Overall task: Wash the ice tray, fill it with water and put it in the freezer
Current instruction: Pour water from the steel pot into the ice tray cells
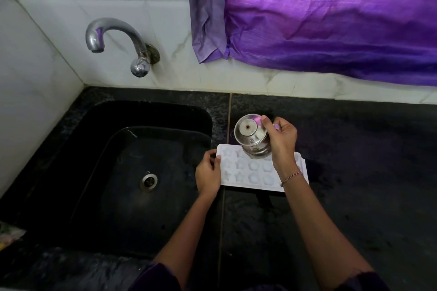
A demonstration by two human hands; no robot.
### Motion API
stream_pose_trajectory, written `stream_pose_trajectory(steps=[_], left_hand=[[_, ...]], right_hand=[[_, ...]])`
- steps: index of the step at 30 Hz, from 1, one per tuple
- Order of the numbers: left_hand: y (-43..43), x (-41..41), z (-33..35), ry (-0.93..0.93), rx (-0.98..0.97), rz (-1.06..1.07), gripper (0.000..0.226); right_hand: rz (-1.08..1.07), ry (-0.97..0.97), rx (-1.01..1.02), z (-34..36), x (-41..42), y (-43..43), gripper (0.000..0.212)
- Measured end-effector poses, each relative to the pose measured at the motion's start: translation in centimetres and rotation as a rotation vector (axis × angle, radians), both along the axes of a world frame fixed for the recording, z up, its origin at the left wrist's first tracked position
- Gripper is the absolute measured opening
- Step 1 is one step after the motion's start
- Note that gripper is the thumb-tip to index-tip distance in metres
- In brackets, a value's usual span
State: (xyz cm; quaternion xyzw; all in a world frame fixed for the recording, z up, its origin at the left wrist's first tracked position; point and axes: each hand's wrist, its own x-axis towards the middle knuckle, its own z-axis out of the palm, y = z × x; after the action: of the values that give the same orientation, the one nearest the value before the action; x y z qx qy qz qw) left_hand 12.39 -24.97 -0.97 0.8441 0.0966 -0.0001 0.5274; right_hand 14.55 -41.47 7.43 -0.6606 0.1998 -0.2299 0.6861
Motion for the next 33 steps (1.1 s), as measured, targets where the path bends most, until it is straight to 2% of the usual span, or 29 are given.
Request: stream_pose_trajectory(steps=[7,33], left_hand=[[-0.1,-0.2,-0.8,-0.035,-0.035,0.059,0.021],[0.0,0.0,-1.8,-0.08,-0.055,0.068,0.022]], right_hand=[[0.003,-0.007,-0.096,-0.1,-0.1,0.1,0.051],[0.019,-0.024,-0.451,0.0,-0.3,0.9,0.044]])
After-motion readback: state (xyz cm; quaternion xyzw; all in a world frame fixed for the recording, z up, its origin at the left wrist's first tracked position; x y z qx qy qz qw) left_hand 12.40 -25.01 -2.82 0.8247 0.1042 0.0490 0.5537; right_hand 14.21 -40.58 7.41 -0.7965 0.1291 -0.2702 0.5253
